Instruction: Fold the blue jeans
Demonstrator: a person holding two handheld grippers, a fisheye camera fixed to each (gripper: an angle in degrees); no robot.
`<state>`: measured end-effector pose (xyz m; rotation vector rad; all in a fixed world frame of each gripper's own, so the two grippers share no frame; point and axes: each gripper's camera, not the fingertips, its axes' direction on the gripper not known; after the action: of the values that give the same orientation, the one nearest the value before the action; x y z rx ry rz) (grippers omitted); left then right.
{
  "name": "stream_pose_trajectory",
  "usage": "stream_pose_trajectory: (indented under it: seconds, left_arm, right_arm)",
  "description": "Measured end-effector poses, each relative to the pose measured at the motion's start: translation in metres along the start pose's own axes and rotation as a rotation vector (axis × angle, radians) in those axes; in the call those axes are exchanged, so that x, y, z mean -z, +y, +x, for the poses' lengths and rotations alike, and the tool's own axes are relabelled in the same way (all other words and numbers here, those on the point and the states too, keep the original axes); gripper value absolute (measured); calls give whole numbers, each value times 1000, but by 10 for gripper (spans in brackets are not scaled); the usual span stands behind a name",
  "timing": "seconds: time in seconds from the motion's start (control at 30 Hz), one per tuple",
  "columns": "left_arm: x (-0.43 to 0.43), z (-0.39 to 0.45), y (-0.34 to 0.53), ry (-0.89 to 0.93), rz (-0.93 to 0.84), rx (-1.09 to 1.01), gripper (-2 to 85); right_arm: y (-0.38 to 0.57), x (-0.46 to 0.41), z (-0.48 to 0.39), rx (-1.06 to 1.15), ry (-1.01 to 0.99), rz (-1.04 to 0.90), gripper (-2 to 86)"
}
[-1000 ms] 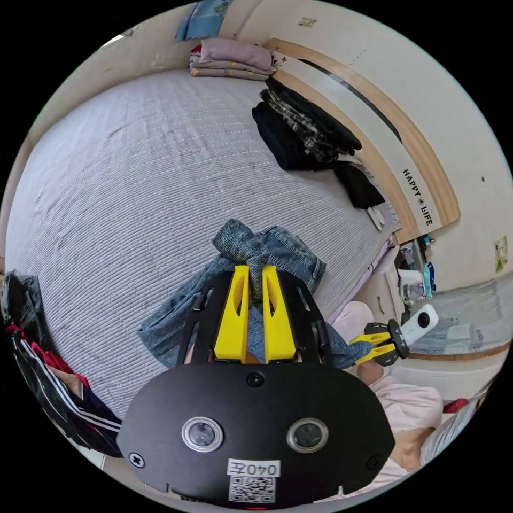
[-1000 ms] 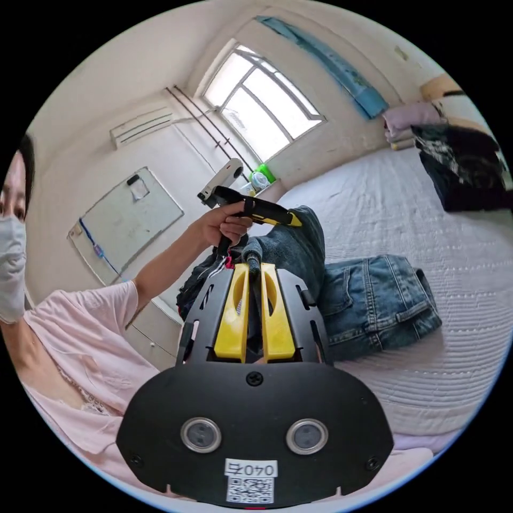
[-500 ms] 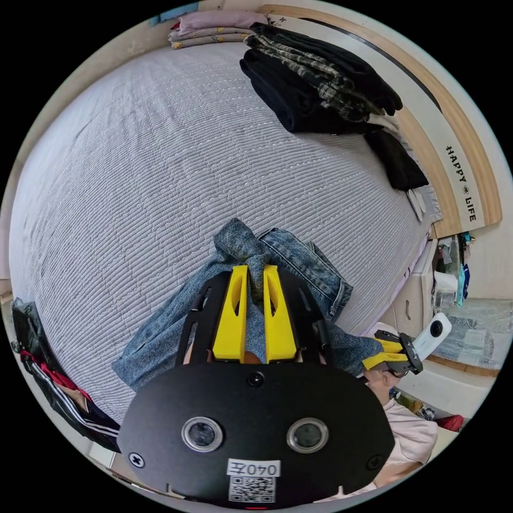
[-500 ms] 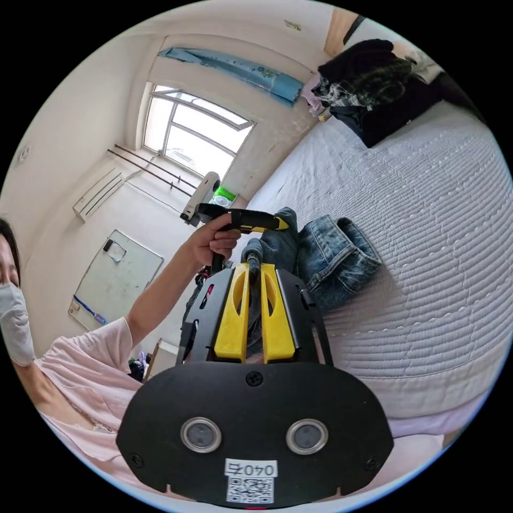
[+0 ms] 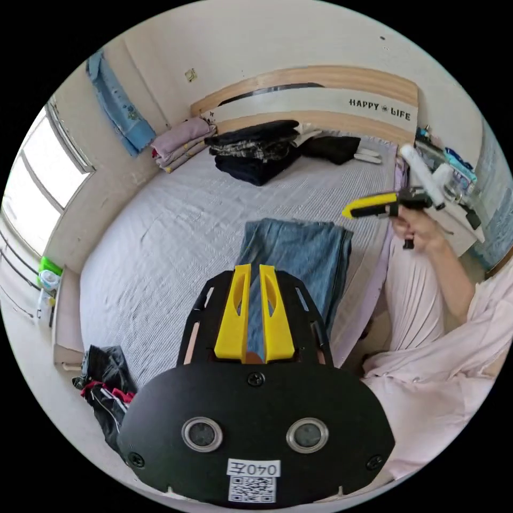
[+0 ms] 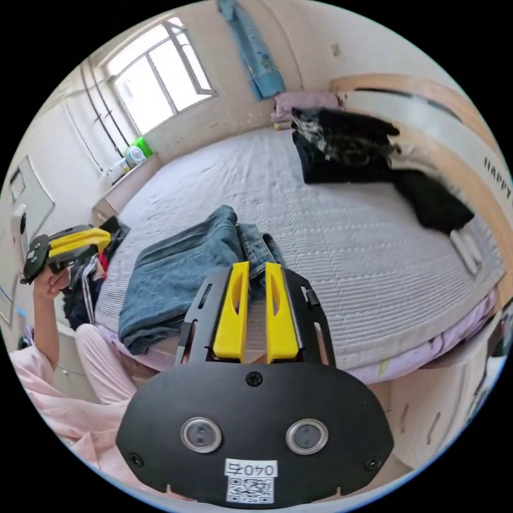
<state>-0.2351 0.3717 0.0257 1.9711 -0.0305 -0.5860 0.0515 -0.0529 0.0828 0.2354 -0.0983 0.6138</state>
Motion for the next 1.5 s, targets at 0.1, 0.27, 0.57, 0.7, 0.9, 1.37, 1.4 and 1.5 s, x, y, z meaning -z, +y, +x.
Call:
stream_pose_trajectory:
  seconds: [0.1,0.27,0.57,0.7,0.9,1.37,1.4,1.5]
  left_arm:
    - [-44,47,28,3,-111,-32,-11]
    - [-107,113,35,-16,-167,-41,-10]
    - [-74,21,0,38,-5,63,-9]
    - [-116,-37,-55,148,-30,106,-9]
    - [-236,-131,-57,625,-61,554,-8]
    - [-241,-141,-155,406,-145,133,80]
    - [-245,-135,-161,405,-161,98,77]
    - [-260,-122,-172,426,-217,30,34]
  right_arm:
    - [-20,-6,-71,256,43,-37,-4]
    - [-22,-96,-108,435,228,-348,-9]
    - [-54,-45,-117,367,99,-216,-10]
    - [-57,-51,-139,439,20,-271,-10]
    - [-44,-99,-147,521,137,-393,-10]
    - [-63,-80,-122,410,-64,-379,-10]
    - [-63,-79,-122,411,-62,-379,-10]
    - [-67,-76,-125,424,-54,-383,-10]
